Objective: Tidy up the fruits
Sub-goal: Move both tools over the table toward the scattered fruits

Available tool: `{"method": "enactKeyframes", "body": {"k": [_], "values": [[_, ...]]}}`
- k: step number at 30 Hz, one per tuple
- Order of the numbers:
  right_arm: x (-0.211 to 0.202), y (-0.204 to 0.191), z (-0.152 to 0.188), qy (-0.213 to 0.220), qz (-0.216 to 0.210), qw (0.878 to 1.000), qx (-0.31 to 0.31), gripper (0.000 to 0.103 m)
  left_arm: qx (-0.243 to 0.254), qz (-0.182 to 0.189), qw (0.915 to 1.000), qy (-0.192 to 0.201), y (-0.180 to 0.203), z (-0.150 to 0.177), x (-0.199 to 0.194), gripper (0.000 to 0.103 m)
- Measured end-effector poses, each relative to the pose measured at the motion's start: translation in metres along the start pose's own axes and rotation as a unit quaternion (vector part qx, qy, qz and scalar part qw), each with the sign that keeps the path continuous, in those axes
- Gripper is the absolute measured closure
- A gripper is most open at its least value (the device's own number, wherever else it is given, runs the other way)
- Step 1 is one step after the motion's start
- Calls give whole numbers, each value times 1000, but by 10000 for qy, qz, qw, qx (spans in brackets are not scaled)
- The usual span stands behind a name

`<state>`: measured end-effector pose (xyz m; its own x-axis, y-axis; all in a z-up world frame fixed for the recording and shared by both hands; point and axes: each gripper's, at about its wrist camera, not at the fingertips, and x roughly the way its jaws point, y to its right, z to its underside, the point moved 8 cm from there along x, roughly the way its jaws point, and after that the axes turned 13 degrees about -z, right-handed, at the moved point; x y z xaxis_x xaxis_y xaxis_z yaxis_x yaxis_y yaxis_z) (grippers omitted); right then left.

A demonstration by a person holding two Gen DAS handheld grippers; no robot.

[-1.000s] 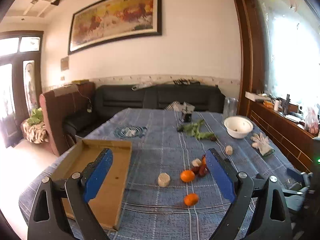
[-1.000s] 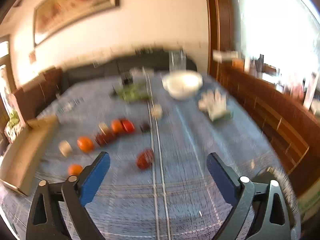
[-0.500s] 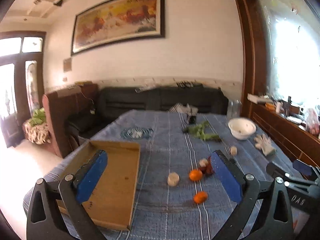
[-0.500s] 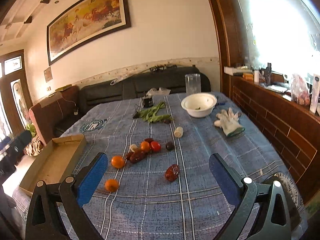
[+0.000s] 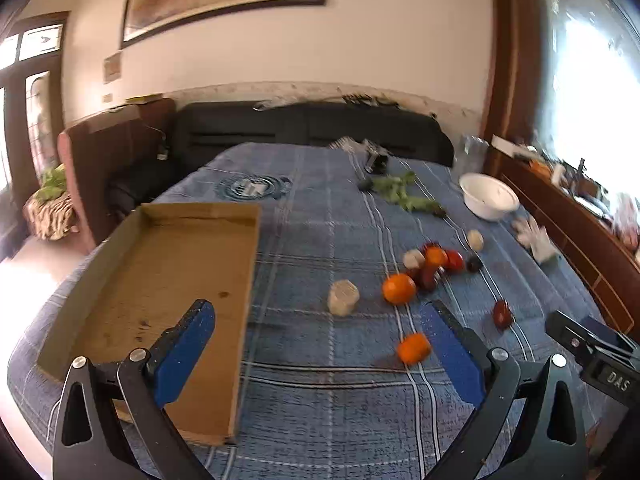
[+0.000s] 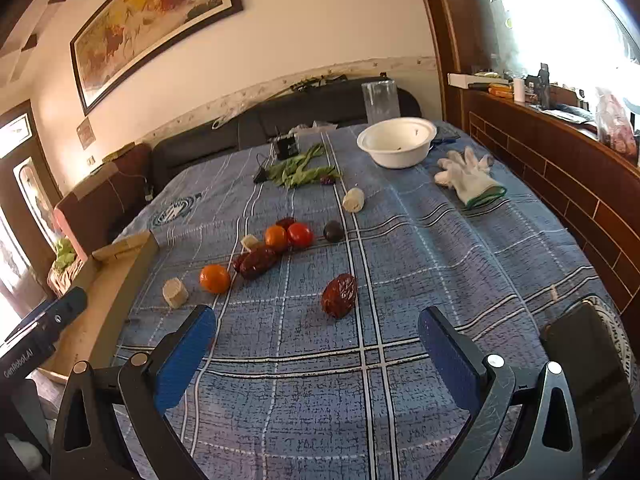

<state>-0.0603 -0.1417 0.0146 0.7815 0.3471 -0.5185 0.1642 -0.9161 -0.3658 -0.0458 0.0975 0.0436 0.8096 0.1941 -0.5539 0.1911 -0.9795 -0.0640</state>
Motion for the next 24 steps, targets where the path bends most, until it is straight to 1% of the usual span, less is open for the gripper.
{"method": "enactKeyframes", "body": {"k": [3,9,14,17,20,24], "values": [[8,3,2,-75,-8,10000,38,0,-6,80,10000,-20,2,1,5,0],[15,3,5,-158,-59,9998,89,0,-301,49,9995,-118,-13,-4,9,0],[12,5,2,-176,-53,9998,72,0,-319,36,9992,-239,-22,-1,12,0],[3,13,-1,-134,27,9999,87,0,-447,42,9987,-257,-31,0,13,0],[-1,24,-2,-177,173,9997,74,0,-427,16,9984,-363,-33,4,20,0],[8,36,-2,-404,209,9989,122,0,-181,230,9986,-435,-16,11,21,0]]}}
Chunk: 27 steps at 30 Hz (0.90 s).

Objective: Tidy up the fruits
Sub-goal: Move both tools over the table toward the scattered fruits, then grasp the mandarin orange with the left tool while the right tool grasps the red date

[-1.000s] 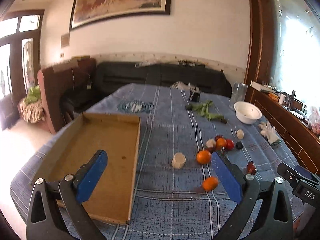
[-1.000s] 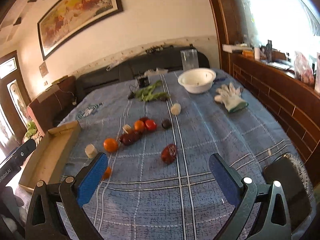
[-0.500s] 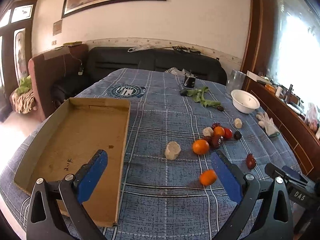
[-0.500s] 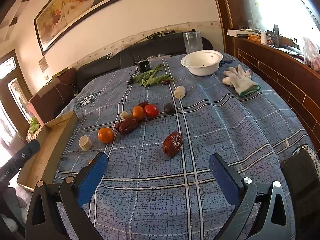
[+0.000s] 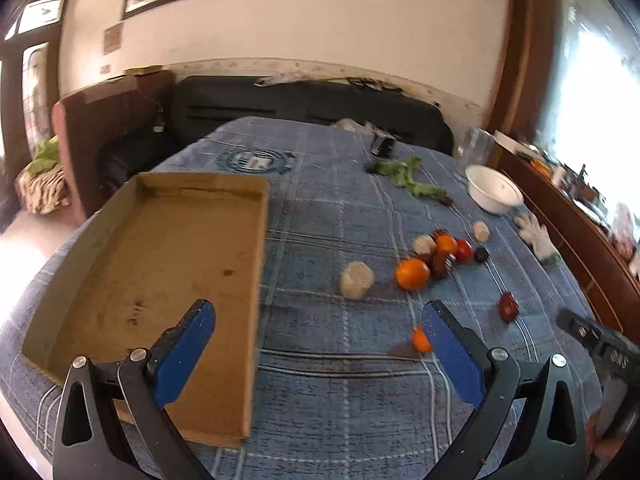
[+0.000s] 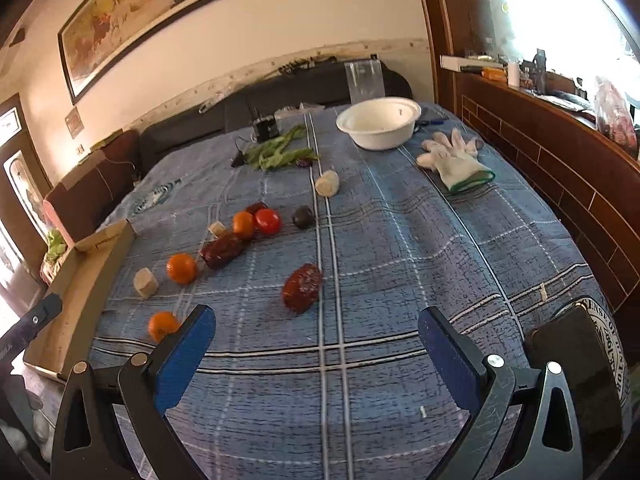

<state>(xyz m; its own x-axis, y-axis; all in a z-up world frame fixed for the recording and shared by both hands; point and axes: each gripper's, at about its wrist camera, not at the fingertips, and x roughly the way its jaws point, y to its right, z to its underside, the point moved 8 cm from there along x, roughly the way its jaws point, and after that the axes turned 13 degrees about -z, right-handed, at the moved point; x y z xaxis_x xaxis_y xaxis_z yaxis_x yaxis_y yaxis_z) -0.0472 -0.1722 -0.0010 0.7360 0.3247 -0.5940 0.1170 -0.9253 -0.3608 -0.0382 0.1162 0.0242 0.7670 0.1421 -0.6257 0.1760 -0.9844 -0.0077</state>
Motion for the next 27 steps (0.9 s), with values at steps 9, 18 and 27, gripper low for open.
{"method": "enactKeyframes", "body": {"k": [9,18,27], "values": [[22,2,-9,-494,-202,9985,-127,0,592,573,9953,-509,53,23,14,31],[54,0,-30,-617,-247,9973,-301,7,1021,343,9928,-528,81,30,22,34],[66,4,-21,-523,-267,9979,-290,7,1319,56,9900,-503,92,34,29,34]]}}
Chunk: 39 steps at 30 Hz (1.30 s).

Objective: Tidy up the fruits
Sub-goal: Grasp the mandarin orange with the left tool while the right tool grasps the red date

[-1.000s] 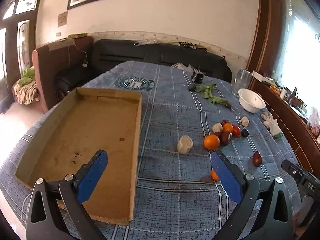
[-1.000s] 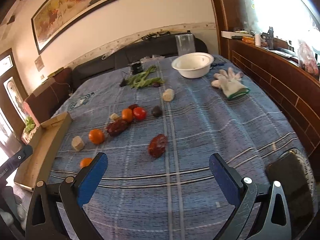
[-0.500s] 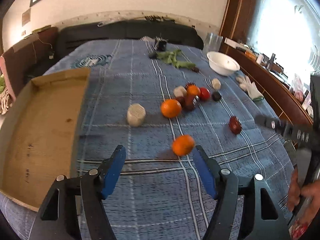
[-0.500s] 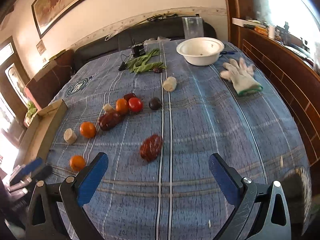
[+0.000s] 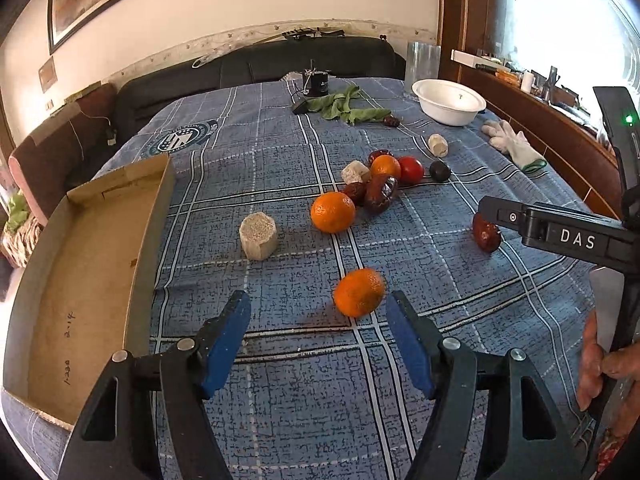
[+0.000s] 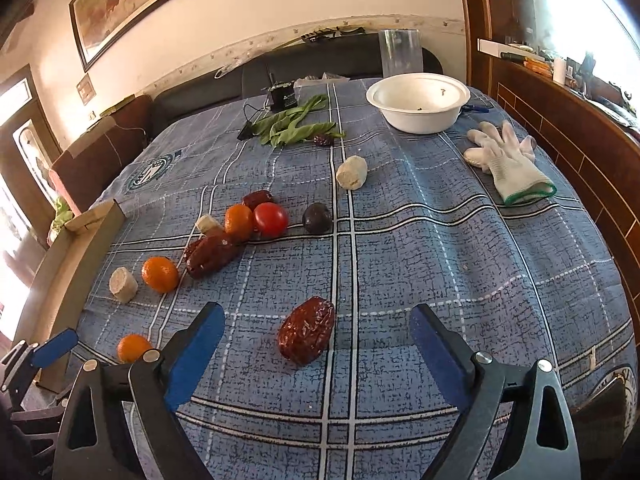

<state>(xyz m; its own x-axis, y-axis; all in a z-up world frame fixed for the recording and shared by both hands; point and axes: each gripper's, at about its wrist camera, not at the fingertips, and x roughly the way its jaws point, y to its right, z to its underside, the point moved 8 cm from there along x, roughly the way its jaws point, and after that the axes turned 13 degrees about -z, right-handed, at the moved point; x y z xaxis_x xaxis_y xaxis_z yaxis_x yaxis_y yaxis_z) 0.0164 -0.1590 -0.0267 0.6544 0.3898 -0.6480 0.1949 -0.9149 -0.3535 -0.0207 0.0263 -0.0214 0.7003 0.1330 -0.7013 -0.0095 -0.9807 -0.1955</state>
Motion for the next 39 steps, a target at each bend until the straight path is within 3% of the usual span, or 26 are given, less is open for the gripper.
{"method": "enactKeyframes", "body": {"k": [10,15,19,24,28,29,32,33,34,38,39], "values": [[0,17,4,-6,2,9996,281,7,-50,45,9999,-109,3,2,6,33],[1,20,4,-26,7,9995,312,7,-204,141,9995,-173,-2,2,8,25],[5,17,5,-71,-54,9996,277,7,-170,300,9991,-242,5,1,12,25],[14,12,10,-269,-205,9992,234,19,-7,467,9987,-203,22,-5,13,25],[20,10,12,-377,-257,9987,243,22,111,504,9983,-283,33,-7,21,26],[21,10,12,-388,-239,9987,223,22,140,482,9981,-344,35,-5,24,30],[24,7,12,-428,-121,9990,74,26,131,522,9964,-649,38,2,37,68],[25,5,12,-444,-64,9990,-5,31,79,515,9968,-603,36,0,37,74],[26,4,12,-452,-30,9990,-54,33,12,628,9962,-610,35,0,36,74],[27,-2,15,-475,4,9986,-227,67,-106,685,9958,-604,31,1,34,74],[27,-3,15,-472,24,9986,-247,67,-121,685,9959,-584,31,1,33,74]]}}
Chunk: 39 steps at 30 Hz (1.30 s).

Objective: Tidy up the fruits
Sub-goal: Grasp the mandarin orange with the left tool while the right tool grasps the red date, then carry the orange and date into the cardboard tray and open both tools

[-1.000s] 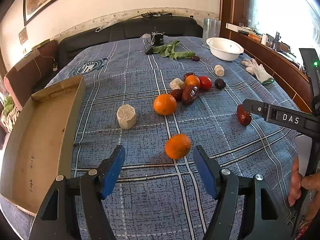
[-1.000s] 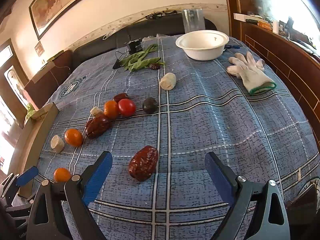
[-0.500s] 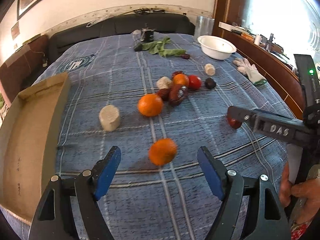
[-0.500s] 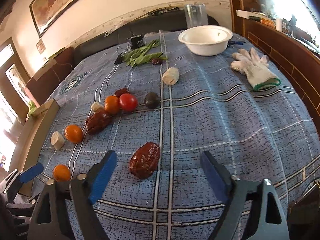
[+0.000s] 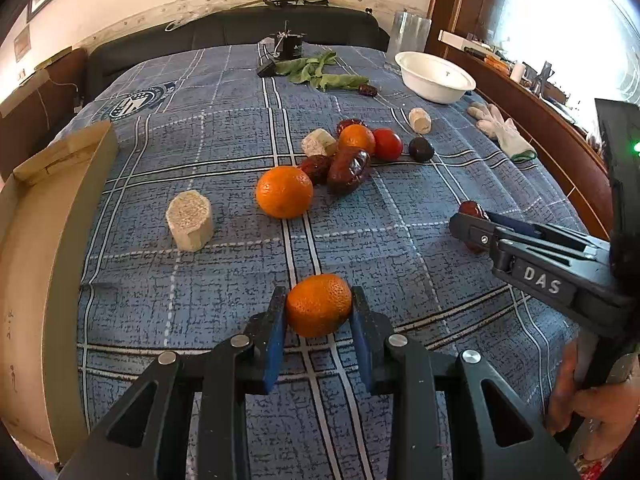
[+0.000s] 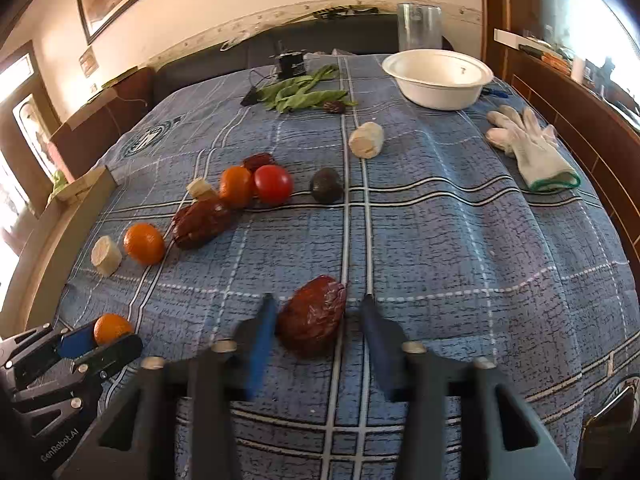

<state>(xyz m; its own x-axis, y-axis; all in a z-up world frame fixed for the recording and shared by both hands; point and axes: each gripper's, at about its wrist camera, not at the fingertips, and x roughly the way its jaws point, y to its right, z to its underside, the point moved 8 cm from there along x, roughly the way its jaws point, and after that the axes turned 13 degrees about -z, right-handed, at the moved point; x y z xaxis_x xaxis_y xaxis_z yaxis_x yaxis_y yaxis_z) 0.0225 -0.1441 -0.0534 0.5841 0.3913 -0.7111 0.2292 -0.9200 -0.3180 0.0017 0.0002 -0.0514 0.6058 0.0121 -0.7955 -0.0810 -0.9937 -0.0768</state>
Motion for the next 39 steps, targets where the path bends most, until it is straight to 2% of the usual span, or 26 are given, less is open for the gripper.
{"method": "enactKeyframes", "body": {"k": [6,10,13,16,18,23,29,33,39], "values": [[-3,2,0,75,-94,9999,85,67,-158,85,9997,177,-12,0,-23,74],[-8,-1,-1,203,-52,9998,2,67,-467,89,9982,371,-41,-2,-48,74],[-15,-12,-2,240,-114,9996,-69,67,-667,-64,9962,556,-72,-2,-66,74],[-33,-41,-7,313,-587,9978,-72,67,-882,-324,9932,691,-109,2,-79,74],[-47,-71,-13,427,-796,9954,-307,66,-1119,-560,9891,775,-143,6,-86,74],[-57,-146,-23,427,-1265,9871,-882,66,-1675,-853,9798,680,-213,20,-84,74],[-17,-235,-20,-20,-1919,9729,-1293,66,-1895,-1256,9716,664,-265,34,-82,74],[19,-290,-3,-395,-2296,9609,-1495,66,-1970,-1513,9668,599,-290,44,-76,74],[62,-337,15,-777,-2381,9506,-1835,65,-2045,-1678,9634,430,-318,52,-64,74]]}}
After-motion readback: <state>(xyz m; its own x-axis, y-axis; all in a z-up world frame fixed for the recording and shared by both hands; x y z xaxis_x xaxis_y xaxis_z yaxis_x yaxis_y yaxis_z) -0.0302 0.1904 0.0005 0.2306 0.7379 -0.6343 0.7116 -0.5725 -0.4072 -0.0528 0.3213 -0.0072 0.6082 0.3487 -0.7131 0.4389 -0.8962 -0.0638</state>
